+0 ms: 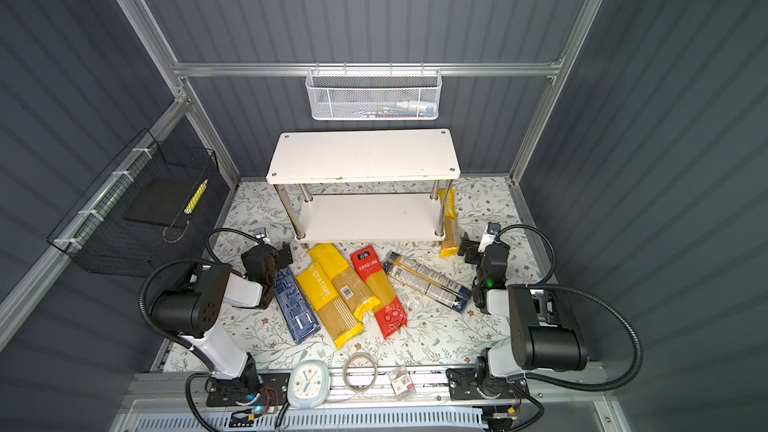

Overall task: Place and organize the pasta boxes and bags onto the shelf
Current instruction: 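Move the right gripper toward the yellow pasta bag beside the shelf leg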

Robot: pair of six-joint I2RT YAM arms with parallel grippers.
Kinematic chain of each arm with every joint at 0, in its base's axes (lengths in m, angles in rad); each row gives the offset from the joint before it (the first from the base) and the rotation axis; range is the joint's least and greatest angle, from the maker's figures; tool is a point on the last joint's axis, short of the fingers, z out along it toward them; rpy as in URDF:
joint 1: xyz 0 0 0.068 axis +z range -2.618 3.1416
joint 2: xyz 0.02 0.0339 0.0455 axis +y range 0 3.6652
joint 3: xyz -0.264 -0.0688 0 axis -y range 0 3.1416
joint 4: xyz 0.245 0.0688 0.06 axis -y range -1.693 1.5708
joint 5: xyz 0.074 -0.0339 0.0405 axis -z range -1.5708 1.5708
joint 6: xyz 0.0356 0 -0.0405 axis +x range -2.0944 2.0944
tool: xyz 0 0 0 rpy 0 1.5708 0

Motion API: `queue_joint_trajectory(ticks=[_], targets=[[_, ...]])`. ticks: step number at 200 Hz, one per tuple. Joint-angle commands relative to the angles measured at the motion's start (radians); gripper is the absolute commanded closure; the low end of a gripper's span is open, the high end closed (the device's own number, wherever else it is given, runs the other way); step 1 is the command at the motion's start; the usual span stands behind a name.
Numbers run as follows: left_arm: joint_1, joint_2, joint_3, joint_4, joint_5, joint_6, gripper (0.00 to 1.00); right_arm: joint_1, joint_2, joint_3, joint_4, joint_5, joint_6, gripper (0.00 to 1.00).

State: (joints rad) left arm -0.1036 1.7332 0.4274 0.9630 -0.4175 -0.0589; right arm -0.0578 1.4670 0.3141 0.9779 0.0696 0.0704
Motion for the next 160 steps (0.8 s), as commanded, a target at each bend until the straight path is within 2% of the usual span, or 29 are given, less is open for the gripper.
queue_joint_trajectory(ticks=[1,97,109,122,134,145,160], targets=[[0.004,-0.017,0.019,0.000,0.004,0.016,0.00,0.006,-0.010,0.008,0.001,-0.011,-0.008,0.01],[0.004,-0.018,0.016,0.003,0.004,0.016,0.00,0.005,-0.025,0.007,-0.005,0.009,0.002,0.01],[0.004,-0.038,0.032,-0.025,0.022,0.032,0.00,0.003,-0.096,0.025,-0.096,0.038,0.016,0.01],[0.004,-0.109,0.112,-0.242,0.056,0.043,0.00,-0.001,-0.183,0.061,-0.230,0.046,0.026,0.01],[0.004,-0.164,0.207,-0.449,0.021,0.013,0.00,-0.003,-0.254,0.098,-0.341,0.034,0.024,0.01],[0.005,-0.209,0.258,-0.540,0.011,-0.005,0.00,-0.003,-0.309,0.170,-0.514,0.007,0.021,0.01],[0.005,-0.277,0.300,-0.623,0.072,-0.027,0.00,-0.003,-0.341,0.280,-0.744,-0.014,0.023,0.01]])
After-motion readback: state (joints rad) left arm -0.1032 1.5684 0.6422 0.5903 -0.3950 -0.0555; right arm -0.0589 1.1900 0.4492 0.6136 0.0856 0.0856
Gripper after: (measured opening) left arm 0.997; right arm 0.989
